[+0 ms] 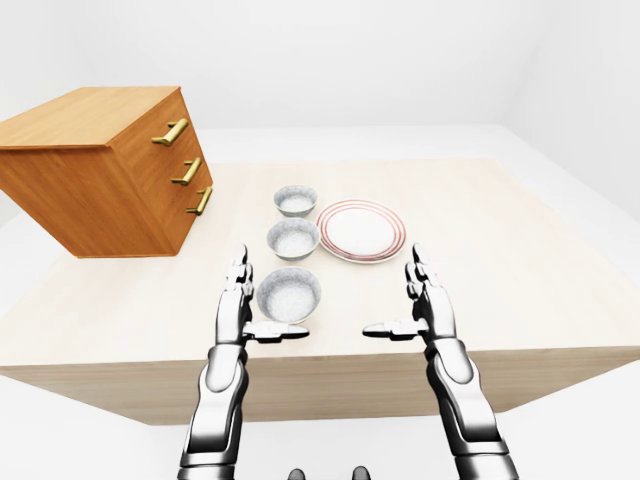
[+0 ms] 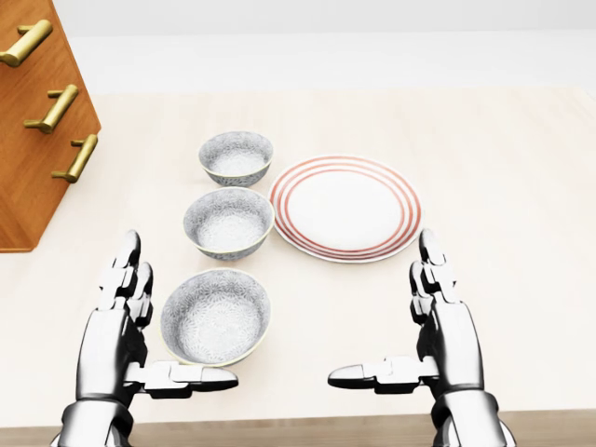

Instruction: Put the bowl in the middle on the plate.

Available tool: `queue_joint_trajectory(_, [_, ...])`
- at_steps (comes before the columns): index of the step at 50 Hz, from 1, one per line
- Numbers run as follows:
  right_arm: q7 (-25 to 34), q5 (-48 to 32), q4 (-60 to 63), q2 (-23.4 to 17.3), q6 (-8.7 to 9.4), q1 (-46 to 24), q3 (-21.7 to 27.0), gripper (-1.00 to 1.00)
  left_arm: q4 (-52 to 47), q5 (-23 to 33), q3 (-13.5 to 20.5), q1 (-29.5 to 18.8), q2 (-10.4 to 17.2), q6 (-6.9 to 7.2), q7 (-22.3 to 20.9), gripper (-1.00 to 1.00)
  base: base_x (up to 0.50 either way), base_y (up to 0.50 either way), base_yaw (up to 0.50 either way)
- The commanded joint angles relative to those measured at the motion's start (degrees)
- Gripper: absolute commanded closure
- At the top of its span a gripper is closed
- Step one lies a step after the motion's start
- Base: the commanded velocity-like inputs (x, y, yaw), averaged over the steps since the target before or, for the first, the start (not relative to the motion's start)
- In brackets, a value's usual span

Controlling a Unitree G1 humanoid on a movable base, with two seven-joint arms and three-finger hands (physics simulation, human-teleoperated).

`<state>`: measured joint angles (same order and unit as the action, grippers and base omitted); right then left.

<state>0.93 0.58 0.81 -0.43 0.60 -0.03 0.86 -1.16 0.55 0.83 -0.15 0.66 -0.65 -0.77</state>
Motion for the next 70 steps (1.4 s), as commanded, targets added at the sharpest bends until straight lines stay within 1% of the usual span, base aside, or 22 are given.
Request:
queue_joint_trajectory(1, [1.56, 1.00, 3.39, -0.74, 2.30, 0.22, 1.40, -1.00, -4.30, 0.73, 1.81, -0.35, 1.11, 3.40, -1.69, -1.00, 0.00, 0.00, 0.00])
queue_joint_trajectory(2, [1.55, 0.87, 3.63, -0.78, 2.50, 0.24, 1.41, -1.00, -4.25, 0.66, 1.93, -0.51, 1.17, 3.60, -1.86, -1.00, 0.00, 0.00, 0.00])
queue_joint_trajectory(3, [1.56, 0.34, 4.52, -0.95, 3.18, 0.32, 1.28, -1.00, -4.73, -0.06, 2.34, -0.86, 1.25, 5.01, -2.21, -1.00, 0.00, 0.00, 0.00])
queue_joint_trajectory(4, [1.58, 0.28, 4.58, -0.94, 3.22, 0.33, 1.29, -1.00, -4.76, -0.10, 2.38, -0.88, 1.24, 5.09, -2.24, -1.00, 0.00, 0.00, 0.00])
queue_joint_trajectory(5, [1.56, 0.31, 5.77, -0.92, 4.09, 0.28, 1.40, -1.00, -5.35, -0.31, 2.62, -1.03, 1.45, 5.64, -2.52, -1.00, 0.00, 0.00, 0.00])
queue_joint_trajectory(6, [1.59, 0.25, 6.34, -0.89, 4.40, 0.27, 1.40, -1.00, -5.90, -0.45, 2.76, -0.95, 1.52, 5.65, -2.75, -1.00, 0.00, 0.00, 0.00])
queue_joint_trajectory(16, [2.38, -0.93, 12.23, -1.10, 4.40, 0.28, 1.29, -1.00, -13.50, -4.62, 4.81, -2.13, 1.98, 5.65, -3.58, -1.00, 0.00, 0.00, 0.00])
queue_joint_trajectory(22, [3.10, -0.14, 17.60, -1.29, 4.40, 0.27, 2.04, -1.00, -16.97, -4.98, 5.42, -2.57, 2.52, 5.65, -3.50, -1.00, 0.00, 0.00, 0.00])
queue_joint_trajectory(25, [3.40, -0.98, 20.83, -1.66, 4.40, 0.00, 2.14, -1.00, -20.60, -4.65, 5.71, -2.75, 2.87, 5.65, -3.58, -1.00, 0.00, 0.00, 0.00])
queue_joint_trajectory(32, [3.79, -0.36, 25.79, -1.38, 4.40, 0.03, 2.71, -1.00, -24.53, -5.90, 7.05, -3.75, 3.13, 5.65, -3.42, -1.00, 0.00, 0.00, 0.00])
queue_joint_trajectory(35, [3.90, 0.21, 29.09, -1.64, 4.40, -0.48, 3.27, -1.00, -25.79, -7.36, 8.36, -4.90, 3.71, 5.65, -3.51, -1.00, 0.00, 0.00, 0.00])
queue_joint_trajectory(37, [3.73, 3.01, 32.78, -1.15, 4.40, -1.32, 4.19, -1.00, -26.80, -8.38, 9.74, -6.23, 4.62, 5.65, -3.08, -1.00, 0.00, 0.00, 0.00])
queue_joint_trajectory(40, [3.04, 3.06, 36.49, -1.64, 4.40, -1.99, 3.80, -1.00, -27.88, -8.68, 10.50, -7.25, 5.59, 5.65, -2.69, -1.00, 0.00, 0.00, 0.00])
queue_joint_trajectory(41, [2.94, 2.92, 38.78, -1.97, 4.40, -2.54, 3.56, -1.00, -29.55, -9.56, 11.24, -8.13, 5.95, 5.65, -2.21, -1.00, 0.00, 0.00, 0.00])
queue_joint_trajectory(43, [3.00, 2.74, 39.75, -2.15, 4.40, -2.86, 3.58, -1.00, -30.31, -9.83, 11.44, -8.42, 6.23, 5.65, -2.04, -1.00, 0.00, 0.00, 0.00])
queue_joint_trajectory(47, [3.37, 3.34, 44.96, -2.80, 4.40, -4.85, 4.54, -1.00, -33.86, -11.11, 12.62, -9.89, 7.22, 5.65, -1.36, -1.00, 0.00, 0.00, 0.00])
queue_joint_trajectory(56, [5.56, 2.59, 47.52, -4.24, 4.40, -5.54, 7.16, -1.00, -38.27, -13.58, 14.42, -12.15, 8.84, 5.65, -0.10, -1.00, 0.00, 0.00, 0.00])
queue_joint_trajectory(58, [6.05, 1.85, 48.40, -5.21, 4.40, -6.18, 7.82, -1.00, -39.99, -14.60, 15.15, -12.67, 9.37, 5.65, 0.25, -1.00, 0.00, 0.00, 0.00])
queue_joint_trajectory(63, [7.46, 0.77, 49.46, -5.83, 4.40, -6.37, 8.94, -1.00, -40.61, -16.10, 16.14, -13.64, 10.12, 5.65, 0.87, -1.00, 0.00, 0.00, 0.00])
queue_joint_trajectory(65, [7.88, -0.87, 49.37, -6.50, 4.40, -6.29, 8.80, -1.00, -40.88, -16.67, 16.43, -13.76, 10.39, 5.65, 1.09, -1.00, 0.00, 0.00, 0.00])
queue_joint_trajectory(70, [8.78, -1.23, 50.48, -6.38, 4.40, -7.32, 9.51, -1.00, -40.33, -16.85, 16.46, -13.51, 10.69, 5.65, 1.03, -1.00, 0.00, 0.00, 0.00])
